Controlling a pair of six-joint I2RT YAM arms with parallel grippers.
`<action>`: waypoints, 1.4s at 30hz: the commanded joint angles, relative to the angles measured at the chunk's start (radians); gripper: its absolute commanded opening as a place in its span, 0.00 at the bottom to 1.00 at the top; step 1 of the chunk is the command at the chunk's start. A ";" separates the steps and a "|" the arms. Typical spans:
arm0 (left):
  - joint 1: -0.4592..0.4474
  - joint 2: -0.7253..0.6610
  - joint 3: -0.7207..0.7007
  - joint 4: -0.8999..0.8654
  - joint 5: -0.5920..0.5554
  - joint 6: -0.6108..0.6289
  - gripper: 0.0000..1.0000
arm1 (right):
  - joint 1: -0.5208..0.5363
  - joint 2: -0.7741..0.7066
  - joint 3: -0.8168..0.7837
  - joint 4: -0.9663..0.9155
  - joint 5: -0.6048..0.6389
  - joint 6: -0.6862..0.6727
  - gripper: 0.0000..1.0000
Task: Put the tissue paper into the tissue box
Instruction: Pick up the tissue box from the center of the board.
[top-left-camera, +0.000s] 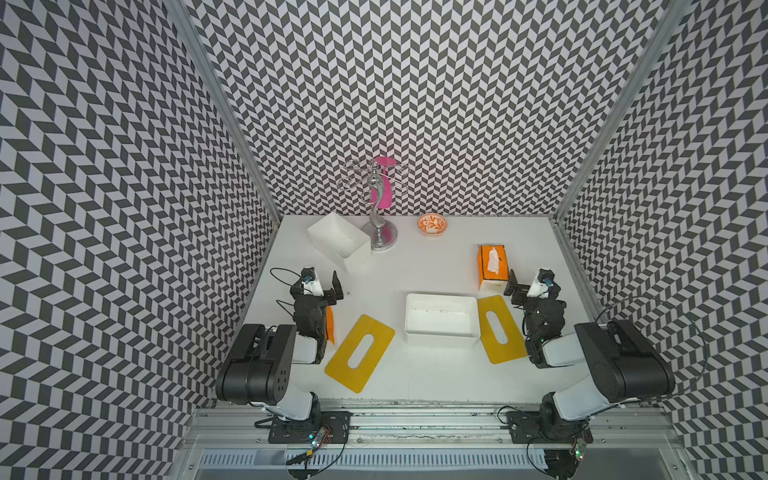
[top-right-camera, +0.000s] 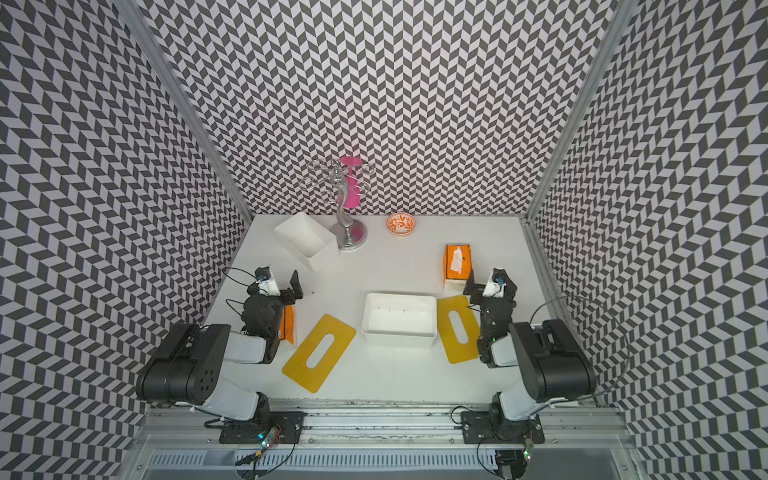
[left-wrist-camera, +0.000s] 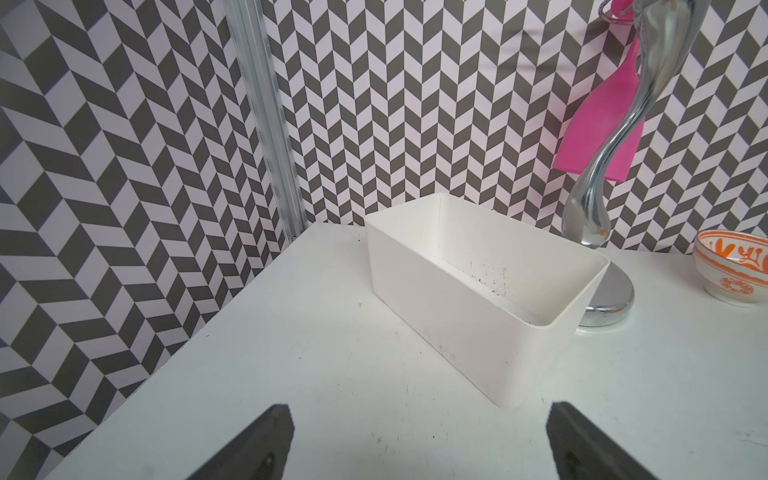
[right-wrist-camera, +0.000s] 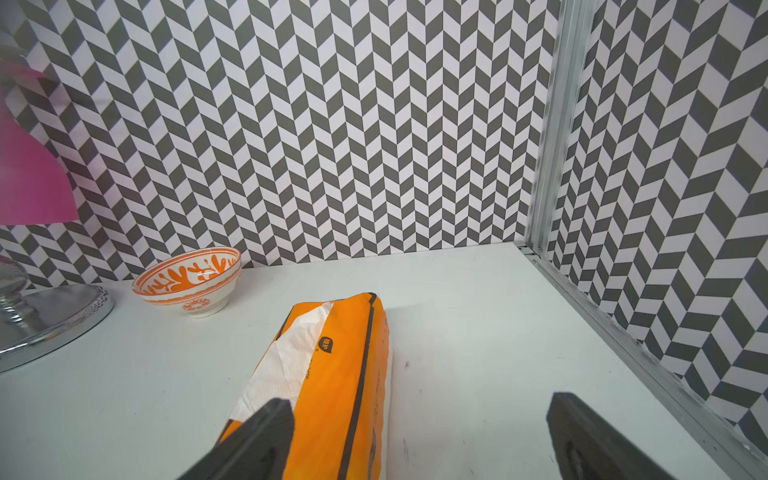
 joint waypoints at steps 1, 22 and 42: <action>0.007 -0.009 0.015 -0.006 0.012 -0.008 1.00 | 0.000 0.010 -0.006 0.051 -0.004 -0.002 1.00; -0.034 -0.093 0.019 -0.068 -0.055 0.017 1.00 | 0.009 -0.045 -0.020 0.033 0.059 0.006 1.00; -0.264 -0.855 0.372 -1.077 0.022 -0.186 1.00 | 0.290 -0.863 0.313 -1.034 -0.483 -0.023 1.00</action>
